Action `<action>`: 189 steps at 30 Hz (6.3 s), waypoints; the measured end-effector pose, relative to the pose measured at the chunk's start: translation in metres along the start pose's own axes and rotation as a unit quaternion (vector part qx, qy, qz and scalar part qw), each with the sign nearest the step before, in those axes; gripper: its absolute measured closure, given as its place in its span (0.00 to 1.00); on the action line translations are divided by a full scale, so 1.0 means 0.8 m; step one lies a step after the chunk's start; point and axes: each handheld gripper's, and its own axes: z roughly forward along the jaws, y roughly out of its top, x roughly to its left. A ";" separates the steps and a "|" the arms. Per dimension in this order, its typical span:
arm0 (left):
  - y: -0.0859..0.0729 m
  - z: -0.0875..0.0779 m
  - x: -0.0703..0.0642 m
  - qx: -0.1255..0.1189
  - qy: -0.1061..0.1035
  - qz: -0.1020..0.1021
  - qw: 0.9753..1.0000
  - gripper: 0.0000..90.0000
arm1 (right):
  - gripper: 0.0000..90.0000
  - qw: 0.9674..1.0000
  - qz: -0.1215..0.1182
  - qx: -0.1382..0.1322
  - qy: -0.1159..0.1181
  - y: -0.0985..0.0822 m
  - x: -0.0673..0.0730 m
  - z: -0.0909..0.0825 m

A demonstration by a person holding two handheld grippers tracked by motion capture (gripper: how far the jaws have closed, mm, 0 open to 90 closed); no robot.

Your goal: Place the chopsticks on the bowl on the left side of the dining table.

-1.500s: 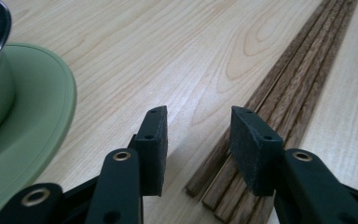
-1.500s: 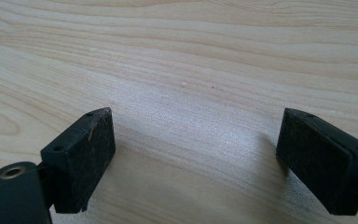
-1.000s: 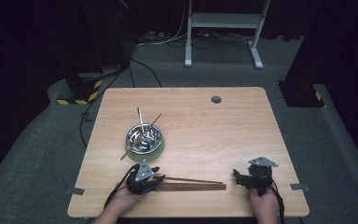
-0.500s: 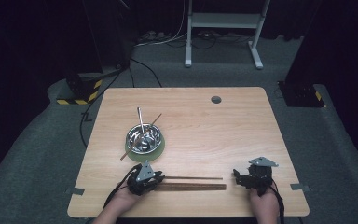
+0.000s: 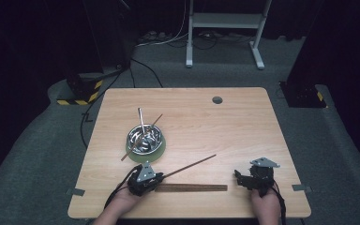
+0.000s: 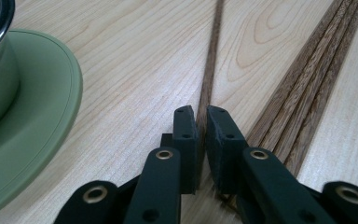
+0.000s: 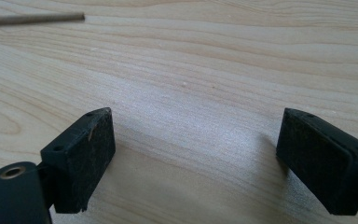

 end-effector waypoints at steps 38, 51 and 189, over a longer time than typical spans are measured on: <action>0.004 0.005 0.000 -0.001 0.009 -0.019 1.000 0.93 | 0.13 1.000 -0.002 0.001 0.000 0.000 0.001 0.000; 0.004 -0.022 0.006 -0.080 0.005 -0.048 0.996 0.93 | 0.13 1.000 -0.001 0.007 0.005 0.000 0.001 -0.001; -0.036 -0.076 0.077 -0.101 0.193 -0.108 0.970 0.51 | 0.13 1.000 -0.007 0.000 0.007 0.000 0.002 0.000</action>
